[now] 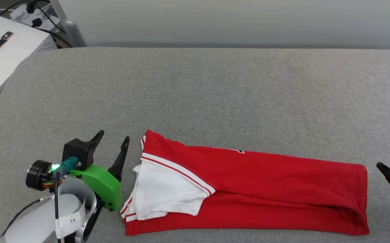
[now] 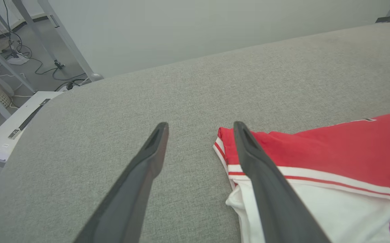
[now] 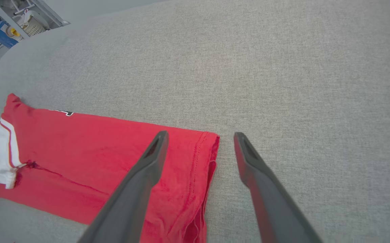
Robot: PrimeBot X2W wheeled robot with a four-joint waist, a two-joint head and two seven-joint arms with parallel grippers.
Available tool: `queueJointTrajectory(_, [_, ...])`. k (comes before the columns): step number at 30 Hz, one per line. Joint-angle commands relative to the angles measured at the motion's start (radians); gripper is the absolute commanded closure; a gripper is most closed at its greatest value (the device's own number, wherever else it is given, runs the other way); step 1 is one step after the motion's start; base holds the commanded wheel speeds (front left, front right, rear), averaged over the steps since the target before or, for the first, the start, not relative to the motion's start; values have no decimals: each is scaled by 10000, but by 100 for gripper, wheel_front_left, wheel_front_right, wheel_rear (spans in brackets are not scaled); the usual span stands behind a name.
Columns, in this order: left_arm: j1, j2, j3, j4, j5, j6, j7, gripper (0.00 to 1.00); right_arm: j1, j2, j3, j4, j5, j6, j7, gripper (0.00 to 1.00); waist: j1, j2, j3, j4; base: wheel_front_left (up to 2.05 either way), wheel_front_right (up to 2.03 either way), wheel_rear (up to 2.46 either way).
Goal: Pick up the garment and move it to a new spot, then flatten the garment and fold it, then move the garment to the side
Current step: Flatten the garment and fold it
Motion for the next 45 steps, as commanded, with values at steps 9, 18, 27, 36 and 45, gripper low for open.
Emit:
queueJointTrajectory(9, [1198,-1053,2184,-541,1932,899,-157,0,525,328,-457,699,548,-6,1173,0,0,44,417,405,0,0,0])
queueJointTrajectory(18, [2657,-2581,4495,-650,4189,631,-159,0,315,1149,379,1387,453,-6,1616,0,0,44,656,671,0,0,0])
queueJointTrajectory(27, [3458,-3906,6074,-555,5847,-167,-160,0,-246,1760,1207,1780,721,-6,1668,0,0,44,807,738,0,0,0])
queueJointTrajectory(36, [3960,-4950,7073,-264,6927,-1043,-160,0,-622,1527,1618,2183,706,-6,968,100,0,44,675,791,0,0,0])
queueJointTrajectory(45, [4501,-5512,7820,-89,7619,-1703,-160,0,-636,521,1264,2465,894,-6,494,100,0,44,207,690,0,0,0])
